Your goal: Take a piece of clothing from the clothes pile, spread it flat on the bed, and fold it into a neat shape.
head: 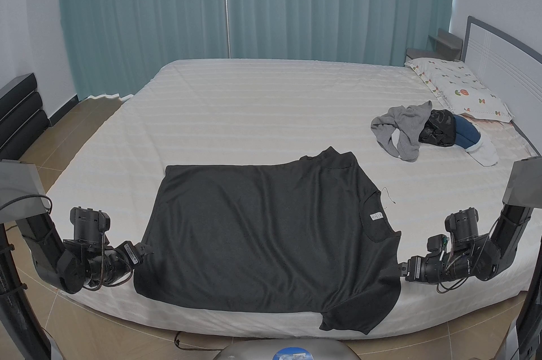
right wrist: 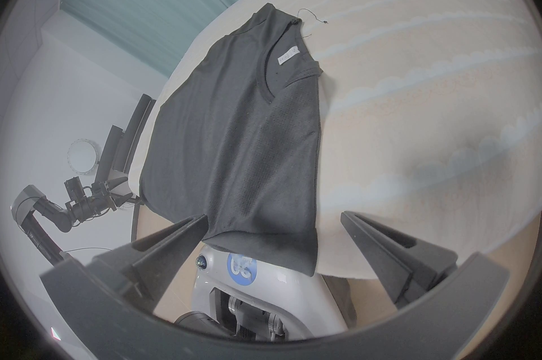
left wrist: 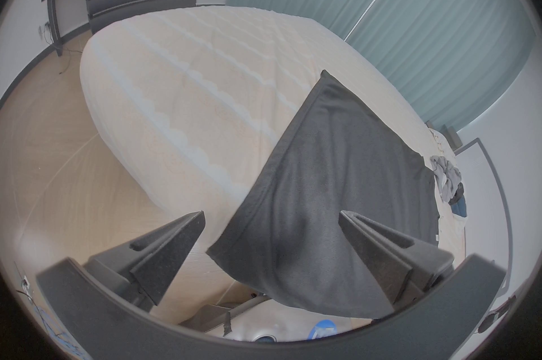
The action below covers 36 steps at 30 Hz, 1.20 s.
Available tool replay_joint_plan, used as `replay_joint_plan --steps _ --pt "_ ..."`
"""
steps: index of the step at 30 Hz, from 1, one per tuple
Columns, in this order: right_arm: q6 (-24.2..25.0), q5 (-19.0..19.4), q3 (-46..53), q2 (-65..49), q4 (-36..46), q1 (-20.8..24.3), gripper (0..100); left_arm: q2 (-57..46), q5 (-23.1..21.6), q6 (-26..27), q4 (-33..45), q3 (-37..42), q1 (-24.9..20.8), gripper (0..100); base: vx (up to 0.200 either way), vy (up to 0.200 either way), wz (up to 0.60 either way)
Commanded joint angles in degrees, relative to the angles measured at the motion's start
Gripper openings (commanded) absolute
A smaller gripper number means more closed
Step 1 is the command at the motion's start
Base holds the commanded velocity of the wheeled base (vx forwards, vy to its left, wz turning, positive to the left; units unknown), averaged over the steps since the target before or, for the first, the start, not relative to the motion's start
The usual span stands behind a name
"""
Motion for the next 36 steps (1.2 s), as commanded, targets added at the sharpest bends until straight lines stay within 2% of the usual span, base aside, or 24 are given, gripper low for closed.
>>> replay_joint_plan --steps 1,14,27,33,34,36 --pt "0.01 -0.04 -1.0 2.16 -0.09 -0.2 0 1.0 -0.37 -0.51 0.0 -0.66 0.18 100 0.0 0.0 0.0" --pt "-0.34 -0.3 1.37 1.64 0.52 -3.1 0 1.97 -0.37 -0.69 0.0 -0.66 0.18 100 0.0 0.0 0.0" --pt "-5.0 -0.3 6.82 -0.82 0.17 -3.98 0 1.44 -0.19 -0.6 -0.08 -0.31 -0.26 100 0.0 0.0 0.0" --pt "-4.91 -0.39 6.55 -0.65 0.0 -3.98 0 1.35 -0.19 -0.6 -0.08 -0.48 -0.61 100 0.0 0.0 0.0" --pt "-4.73 -0.39 6.55 -0.65 -0.09 -3.98 100 1.35 -0.19 -0.6 -0.08 -0.48 -0.61 100 0.0 0.0 0.0" --pt "-4.47 0.05 6.38 -1.26 -0.18 -4.06 100 1.44 -0.28 -0.6 -0.08 -0.48 -0.61 100 0.0 0.0 0.0"
